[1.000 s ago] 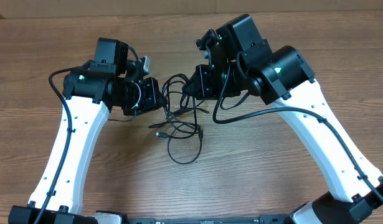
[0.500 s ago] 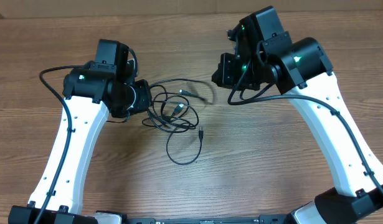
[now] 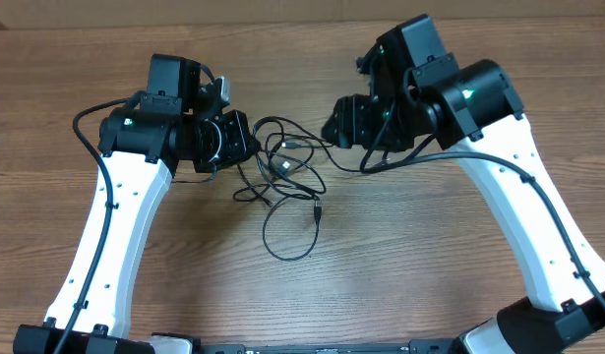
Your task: Untangle cables
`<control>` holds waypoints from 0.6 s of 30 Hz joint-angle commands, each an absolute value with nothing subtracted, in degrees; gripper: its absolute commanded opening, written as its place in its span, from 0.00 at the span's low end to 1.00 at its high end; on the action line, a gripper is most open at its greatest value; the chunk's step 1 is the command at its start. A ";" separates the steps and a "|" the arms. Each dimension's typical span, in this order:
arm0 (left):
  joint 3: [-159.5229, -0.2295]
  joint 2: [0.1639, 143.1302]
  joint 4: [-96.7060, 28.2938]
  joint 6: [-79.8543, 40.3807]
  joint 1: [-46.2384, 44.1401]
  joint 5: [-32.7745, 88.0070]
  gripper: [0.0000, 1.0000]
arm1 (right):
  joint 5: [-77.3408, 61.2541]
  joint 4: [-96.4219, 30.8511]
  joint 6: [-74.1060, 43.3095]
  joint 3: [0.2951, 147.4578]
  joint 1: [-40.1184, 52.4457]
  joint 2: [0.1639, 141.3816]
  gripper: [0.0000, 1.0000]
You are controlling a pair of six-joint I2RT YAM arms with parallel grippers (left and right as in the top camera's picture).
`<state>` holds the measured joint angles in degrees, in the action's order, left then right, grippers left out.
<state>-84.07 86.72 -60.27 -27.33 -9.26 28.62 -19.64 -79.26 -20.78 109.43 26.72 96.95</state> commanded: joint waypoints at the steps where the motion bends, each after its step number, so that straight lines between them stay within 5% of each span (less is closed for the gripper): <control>1: -85.14 86.87 -59.51 -32.45 -8.95 32.84 0.04 | -21.76 -79.83 -16.67 110.93 29.32 98.35 0.64; 8: -85.14 86.87 -59.79 -49.91 -8.91 32.58 0.04 | -24.88 -80.25 0.56 110.21 37.71 102.06 0.72; 18: -85.14 86.87 -60.60 -57.49 -8.93 33.10 0.04 | -13.87 -77.93 1.56 110.19 42.26 102.69 0.70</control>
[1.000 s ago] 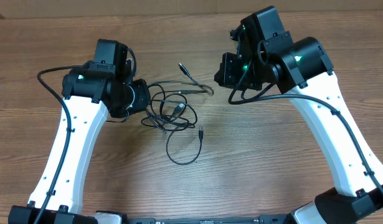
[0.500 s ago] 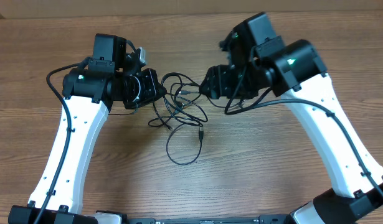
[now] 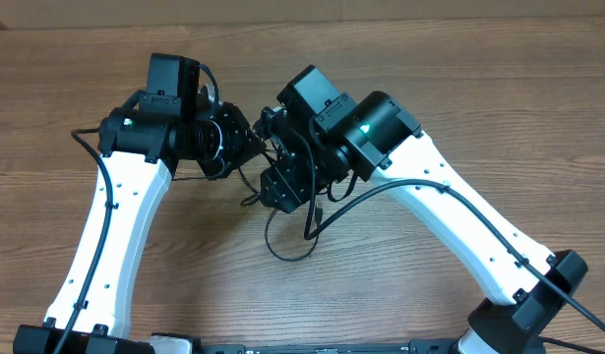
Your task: Untangle cables
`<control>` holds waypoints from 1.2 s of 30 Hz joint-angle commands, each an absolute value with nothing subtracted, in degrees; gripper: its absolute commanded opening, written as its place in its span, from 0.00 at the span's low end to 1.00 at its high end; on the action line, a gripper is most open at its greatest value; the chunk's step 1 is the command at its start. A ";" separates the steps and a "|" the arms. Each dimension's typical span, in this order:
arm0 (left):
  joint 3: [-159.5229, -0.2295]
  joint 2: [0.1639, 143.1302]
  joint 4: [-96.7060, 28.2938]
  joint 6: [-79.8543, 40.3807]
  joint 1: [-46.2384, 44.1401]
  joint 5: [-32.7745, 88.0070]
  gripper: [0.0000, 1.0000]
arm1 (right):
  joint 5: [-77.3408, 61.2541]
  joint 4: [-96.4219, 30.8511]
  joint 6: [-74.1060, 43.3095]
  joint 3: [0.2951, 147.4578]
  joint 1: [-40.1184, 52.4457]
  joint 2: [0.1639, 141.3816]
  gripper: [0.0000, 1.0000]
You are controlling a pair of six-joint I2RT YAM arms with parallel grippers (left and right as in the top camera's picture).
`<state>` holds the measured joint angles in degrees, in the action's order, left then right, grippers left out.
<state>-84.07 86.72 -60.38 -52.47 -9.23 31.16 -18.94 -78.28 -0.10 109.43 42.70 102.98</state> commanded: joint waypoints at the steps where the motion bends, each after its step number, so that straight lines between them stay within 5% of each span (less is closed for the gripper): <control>1: -85.14 86.87 -60.66 -57.49 -8.93 33.23 0.04 | -13.04 -77.95 1.54 110.19 42.26 102.69 0.68; 14: -85.14 86.87 -61.47 -57.49 -8.93 38.04 0.04 | -10.83 -77.47 1.56 108.18 42.26 102.89 0.44; 16: -85.14 86.87 -61.49 -57.47 -8.91 38.09 0.04 | -10.02 -77.49 1.37 107.94 42.26 102.89 0.31; 17: -85.14 86.89 -61.52 -57.45 -8.93 36.75 0.04 | -10.02 -76.99 1.06 107.96 42.26 102.89 0.14; 19: -85.14 86.89 -61.76 -57.45 -8.93 35.00 0.04 | -9.58 -76.14 -1.30 108.07 42.26 102.89 0.04; 23: -85.14 86.89 -62.39 -56.45 -8.95 32.27 0.12 | -9.69 -74.81 -6.72 109.03 42.19 102.89 0.04; 32: -85.14 86.89 -62.78 -50.96 -9.02 30.94 0.56 | -10.76 -75.99 -15.05 121.16 41.39 101.27 0.04; 36: -85.14 86.89 -62.70 -50.98 -9.02 31.86 0.56 | -10.72 -75.61 -15.29 124.77 41.39 100.84 0.04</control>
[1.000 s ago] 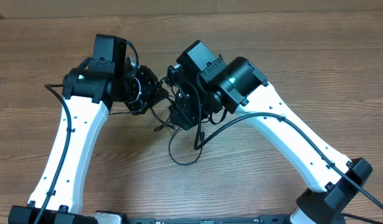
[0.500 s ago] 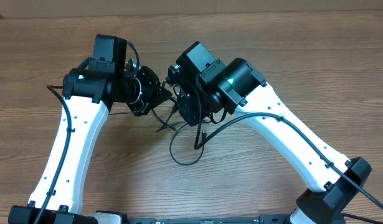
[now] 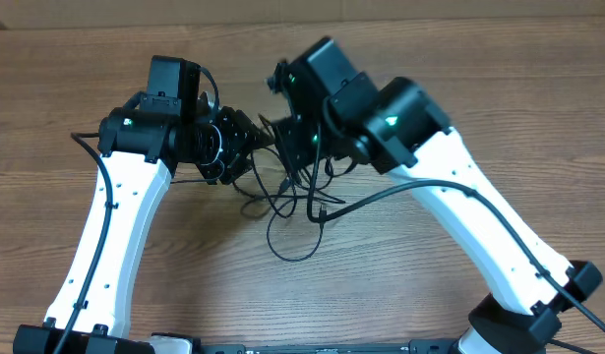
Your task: Untangle cables
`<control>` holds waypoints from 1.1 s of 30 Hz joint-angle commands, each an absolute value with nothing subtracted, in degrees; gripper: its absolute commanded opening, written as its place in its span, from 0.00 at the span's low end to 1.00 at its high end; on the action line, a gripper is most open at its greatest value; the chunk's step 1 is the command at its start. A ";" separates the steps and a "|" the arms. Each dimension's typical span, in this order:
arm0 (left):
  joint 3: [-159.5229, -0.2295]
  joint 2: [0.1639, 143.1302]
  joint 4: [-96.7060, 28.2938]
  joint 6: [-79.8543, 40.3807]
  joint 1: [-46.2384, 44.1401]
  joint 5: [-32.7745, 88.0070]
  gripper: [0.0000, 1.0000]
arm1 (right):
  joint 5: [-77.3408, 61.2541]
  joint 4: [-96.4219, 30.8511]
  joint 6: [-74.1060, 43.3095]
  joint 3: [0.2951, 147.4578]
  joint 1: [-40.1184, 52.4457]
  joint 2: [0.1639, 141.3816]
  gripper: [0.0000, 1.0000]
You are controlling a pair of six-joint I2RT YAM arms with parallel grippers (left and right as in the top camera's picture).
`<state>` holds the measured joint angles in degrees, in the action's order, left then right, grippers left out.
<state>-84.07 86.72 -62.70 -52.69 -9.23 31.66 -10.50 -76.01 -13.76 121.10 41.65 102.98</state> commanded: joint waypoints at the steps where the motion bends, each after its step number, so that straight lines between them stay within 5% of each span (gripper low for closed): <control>1: -85.14 86.87 -62.67 -50.96 -8.82 31.97 0.55 | -10.66 -75.40 -15.64 125.34 41.39 100.82 0.04; 15: -85.14 86.87 -67.22 -31.99 -6.09 32.77 0.72 | -8.73 -70.15 -21.06 142.37 31.44 100.82 0.04; 20: -86.28 86.72 -64.31 -25.71 -4.95 50.04 0.70 | -10.83 -72.01 -21.43 141.99 28.77 100.97 0.04; 26: -89.32 86.72 -61.41 -27.18 0.60 67.59 0.74 | -11.49 -73.34 -20.97 141.75 28.75 101.06 0.04; 33: -89.36 86.72 -59.88 -47.29 6.00 77.38 0.75 | -23.75 -72.97 -20.99 141.71 30.24 102.89 0.04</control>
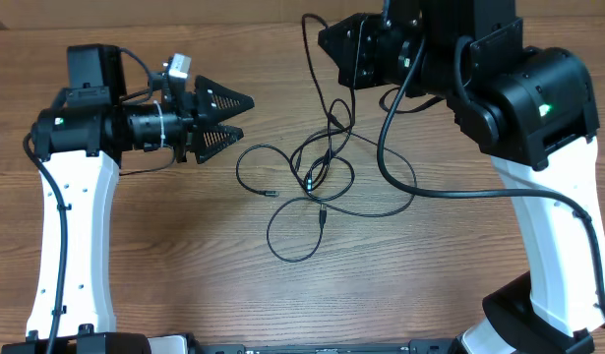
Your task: Untangle cables
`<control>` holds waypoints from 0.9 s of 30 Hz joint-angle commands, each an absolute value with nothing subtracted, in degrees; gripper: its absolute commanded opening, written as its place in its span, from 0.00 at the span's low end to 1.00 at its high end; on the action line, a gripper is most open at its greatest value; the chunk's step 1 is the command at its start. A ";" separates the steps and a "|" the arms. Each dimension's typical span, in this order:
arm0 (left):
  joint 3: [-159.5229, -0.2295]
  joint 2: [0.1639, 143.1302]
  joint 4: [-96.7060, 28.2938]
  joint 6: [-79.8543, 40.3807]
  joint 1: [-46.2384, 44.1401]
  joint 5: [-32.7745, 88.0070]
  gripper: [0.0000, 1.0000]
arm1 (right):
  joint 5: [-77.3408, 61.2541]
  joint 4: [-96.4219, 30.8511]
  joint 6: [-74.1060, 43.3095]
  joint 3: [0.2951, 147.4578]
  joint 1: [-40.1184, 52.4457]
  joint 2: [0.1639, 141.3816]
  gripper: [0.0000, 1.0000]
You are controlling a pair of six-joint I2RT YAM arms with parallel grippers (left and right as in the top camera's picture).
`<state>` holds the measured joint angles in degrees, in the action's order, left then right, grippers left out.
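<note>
Thin black cables (317, 182) lie loosely spread on the wooden table (164, 275), with one loop toward the left (245, 157) and one toward the front (287, 251). One strand (333, 110) rises from the pile to my right gripper (330, 41), which hangs high over the far side of the table and looks shut on it; a free end curls past it at the top edge. My left gripper (238, 116) points right, left of the cables and clear of them. It is open, with nothing between its fingers.
The right arm's own thick black cable (395, 182) hangs in a loop over the right side of the pile. The table's far edge runs close behind the right gripper. Both white arms rise from the near edge.
My left gripper has drawn back to the left, away from the tangle, and stands open. My right gripper has moved to the far side and higher, with a strand trailing up to it. The cables lie more spread out.
At first the grippers stood on either side of a tight tangle. Then my right gripper was over the tangle beside the left one. Then both met at its far side. Now they are far apart and the tangle has loosened into separate loops.
</note>
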<state>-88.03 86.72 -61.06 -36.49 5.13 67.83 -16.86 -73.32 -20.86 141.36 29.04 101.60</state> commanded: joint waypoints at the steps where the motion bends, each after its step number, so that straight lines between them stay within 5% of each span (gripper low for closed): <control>1: -89.36 86.72 -58.87 -48.58 6.00 78.39 0.76 | -24.40 -72.90 -21.02 141.71 30.76 103.26 0.04; 10: -89.36 86.72 -46.98 -61.39 6.02 80.09 0.76 | -24.49 -71.22 -21.02 141.71 35.59 104.22 0.04; 17: -89.36 86.72 -20.27 -77.34 6.28 81.80 0.82 | -24.29 -72.73 -21.12 141.71 36.29 104.29 0.04; 21: -89.36 86.74 -11.38 -61.10 6.37 75.50 0.93 | -25.80 -72.99 -21.23 141.71 36.27 104.29 0.04; 27: -89.36 86.80 -20.93 -45.54 6.37 71.48 1.00 | -25.61 -72.79 -24.23 141.73 35.22 104.27 0.04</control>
